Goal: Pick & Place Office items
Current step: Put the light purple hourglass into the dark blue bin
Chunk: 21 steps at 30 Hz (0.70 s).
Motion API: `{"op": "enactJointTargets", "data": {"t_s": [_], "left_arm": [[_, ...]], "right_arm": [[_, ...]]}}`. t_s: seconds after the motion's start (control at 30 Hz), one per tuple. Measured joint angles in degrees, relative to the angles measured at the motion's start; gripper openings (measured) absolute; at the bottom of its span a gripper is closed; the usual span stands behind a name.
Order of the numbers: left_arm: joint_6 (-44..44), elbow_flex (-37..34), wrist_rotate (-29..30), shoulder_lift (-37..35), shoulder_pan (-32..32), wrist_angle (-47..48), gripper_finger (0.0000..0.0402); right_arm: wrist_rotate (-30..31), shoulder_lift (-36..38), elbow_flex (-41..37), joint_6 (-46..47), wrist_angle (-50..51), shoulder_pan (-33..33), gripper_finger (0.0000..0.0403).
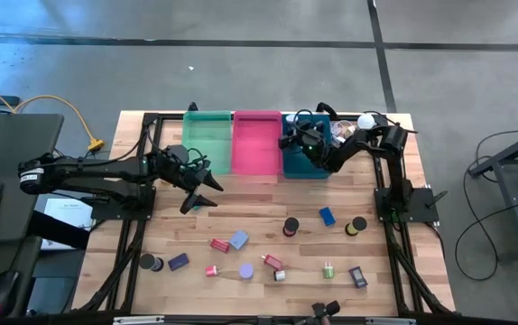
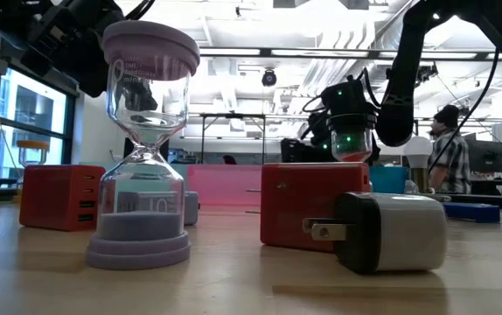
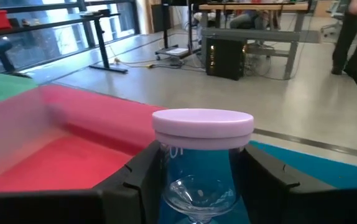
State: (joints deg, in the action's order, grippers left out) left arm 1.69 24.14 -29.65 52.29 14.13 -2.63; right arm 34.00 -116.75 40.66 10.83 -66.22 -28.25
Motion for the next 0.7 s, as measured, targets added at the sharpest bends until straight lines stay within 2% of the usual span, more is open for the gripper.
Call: {"op": "enactJointTargets", "data": {"t_s": [0.23,0.7], "left_arm": [[-0.01,0.0,0.0,0.0,0.0,0.0,0.0268],[-0.24,0.0,-0.04,0.0,0.0,0.0,0.0268]], "right_arm": [[0.3,0.0,-0.02,0.07,-0.02,-0.04,0.0201],[0.12,0.0,-0.04,-2.0,-0.21,0.03,0.0197]]}}
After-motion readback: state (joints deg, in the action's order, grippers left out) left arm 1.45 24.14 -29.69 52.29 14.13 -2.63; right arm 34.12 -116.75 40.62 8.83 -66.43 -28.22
